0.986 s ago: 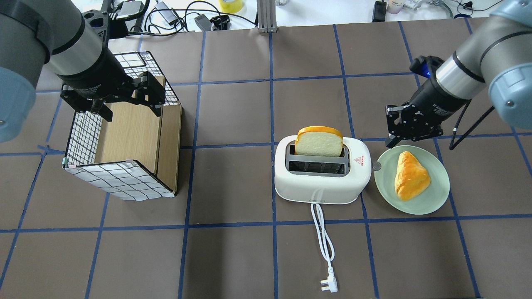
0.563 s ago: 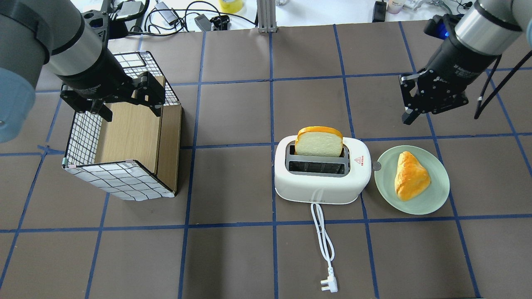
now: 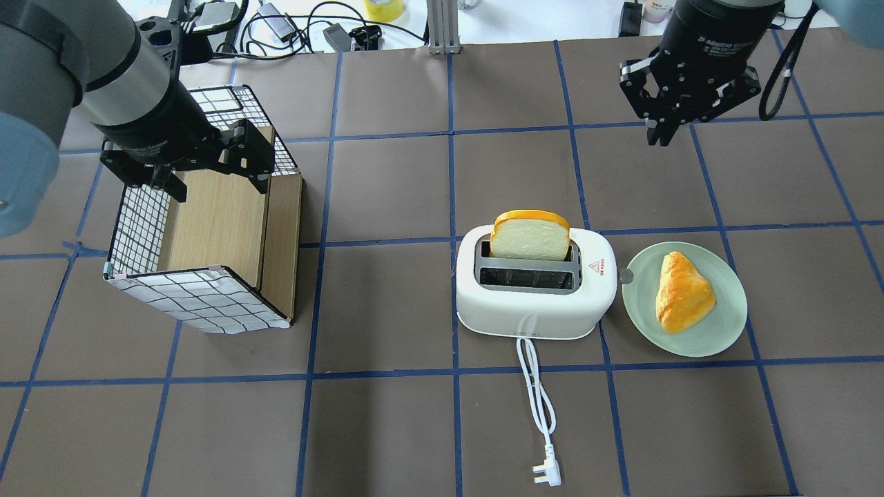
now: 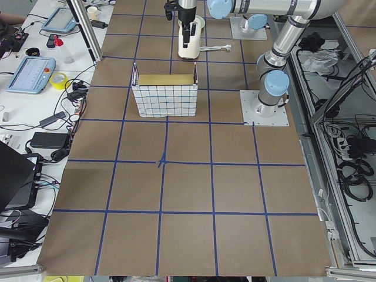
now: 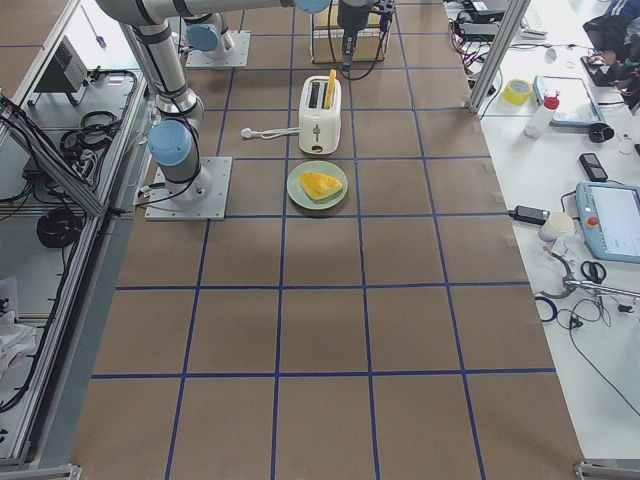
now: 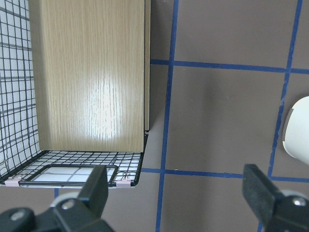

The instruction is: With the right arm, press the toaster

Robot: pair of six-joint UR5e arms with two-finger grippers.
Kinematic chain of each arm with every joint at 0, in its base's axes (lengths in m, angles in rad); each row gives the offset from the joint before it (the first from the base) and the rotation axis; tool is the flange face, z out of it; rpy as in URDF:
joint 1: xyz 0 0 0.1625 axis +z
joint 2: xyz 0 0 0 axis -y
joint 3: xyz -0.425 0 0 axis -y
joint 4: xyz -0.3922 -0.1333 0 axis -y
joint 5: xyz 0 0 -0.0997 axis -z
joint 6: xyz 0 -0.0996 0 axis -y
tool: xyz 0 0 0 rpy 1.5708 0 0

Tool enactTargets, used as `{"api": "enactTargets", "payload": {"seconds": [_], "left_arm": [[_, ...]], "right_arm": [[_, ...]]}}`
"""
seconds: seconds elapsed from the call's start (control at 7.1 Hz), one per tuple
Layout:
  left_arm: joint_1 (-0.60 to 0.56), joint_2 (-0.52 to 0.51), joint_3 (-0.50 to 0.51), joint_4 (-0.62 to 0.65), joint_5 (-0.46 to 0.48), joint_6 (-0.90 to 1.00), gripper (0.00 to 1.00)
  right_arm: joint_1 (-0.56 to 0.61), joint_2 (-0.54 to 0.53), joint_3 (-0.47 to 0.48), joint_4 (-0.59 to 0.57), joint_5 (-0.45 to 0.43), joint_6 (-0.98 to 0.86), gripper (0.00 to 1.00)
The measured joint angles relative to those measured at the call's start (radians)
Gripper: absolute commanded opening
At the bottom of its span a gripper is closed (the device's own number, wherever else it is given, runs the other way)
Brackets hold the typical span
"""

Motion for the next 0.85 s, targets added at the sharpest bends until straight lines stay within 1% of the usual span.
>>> {"api": "enactTargets", "payload": {"seconds": [0.14,0.56,0.85], "left_arm": [[0.0,0.0,0.0,0.0,0.0,0.0,1.0],[0.0,0.0,0.0,0.0,0.0,0.0,1.0],[0.0,0.0,0.0,0.0,0.0,0.0,1.0]], "right_arm": [[0.005,0.002,0.004,-0.057,-0.003,-0.017,1.0],[0.007,0.014,0.017,-0.199,-0.005,-0.054,1.0],[0.007,0.014,0.024,-0.224,-0.009,-0.056,1.0]]}}
